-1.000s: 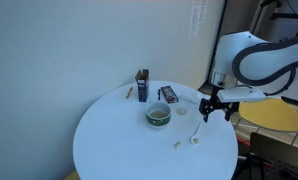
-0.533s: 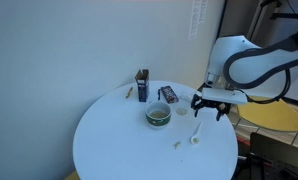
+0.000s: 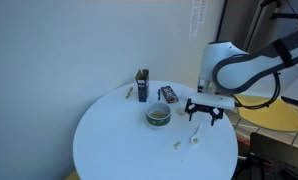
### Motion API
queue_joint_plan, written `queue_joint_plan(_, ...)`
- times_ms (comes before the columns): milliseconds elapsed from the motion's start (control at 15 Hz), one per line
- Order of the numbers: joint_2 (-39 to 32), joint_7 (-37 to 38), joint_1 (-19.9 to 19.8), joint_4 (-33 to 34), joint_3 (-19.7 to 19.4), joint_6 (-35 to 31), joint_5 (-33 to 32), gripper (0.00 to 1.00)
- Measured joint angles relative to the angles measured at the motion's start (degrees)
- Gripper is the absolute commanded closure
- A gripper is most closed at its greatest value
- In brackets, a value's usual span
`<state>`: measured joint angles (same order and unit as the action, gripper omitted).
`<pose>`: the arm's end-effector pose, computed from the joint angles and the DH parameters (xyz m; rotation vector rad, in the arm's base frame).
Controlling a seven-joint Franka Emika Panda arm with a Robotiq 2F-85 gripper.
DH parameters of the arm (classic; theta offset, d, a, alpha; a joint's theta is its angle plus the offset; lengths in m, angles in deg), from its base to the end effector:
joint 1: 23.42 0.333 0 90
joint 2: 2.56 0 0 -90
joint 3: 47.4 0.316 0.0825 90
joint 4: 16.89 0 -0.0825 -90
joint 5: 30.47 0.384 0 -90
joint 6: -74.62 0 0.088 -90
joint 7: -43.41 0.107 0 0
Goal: Use the spoon to stir the pot
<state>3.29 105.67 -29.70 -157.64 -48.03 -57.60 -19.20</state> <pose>0.4604 -0.0518 0.3324 -2.3735 1.8862 0.1640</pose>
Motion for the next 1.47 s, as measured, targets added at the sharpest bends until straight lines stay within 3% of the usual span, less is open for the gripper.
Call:
queue_joint_plan(800,-4.63,-0.06,2.08,0.62,-0.07,-0.40,5.52,0.00)
queue_joint_plan(867,-4.81,-0.07,2.13,0.62,-0.08,-0.42,5.71,0.25)
queue_joint_plan(933,-4.98,-0.08,2.18,0.62,-0.11,-0.42,5.84,0.26)
queue_joint_plan(1467,-5.17,-0.25,2.27,1.83,-0.22,-0.69,6.74,0.88)
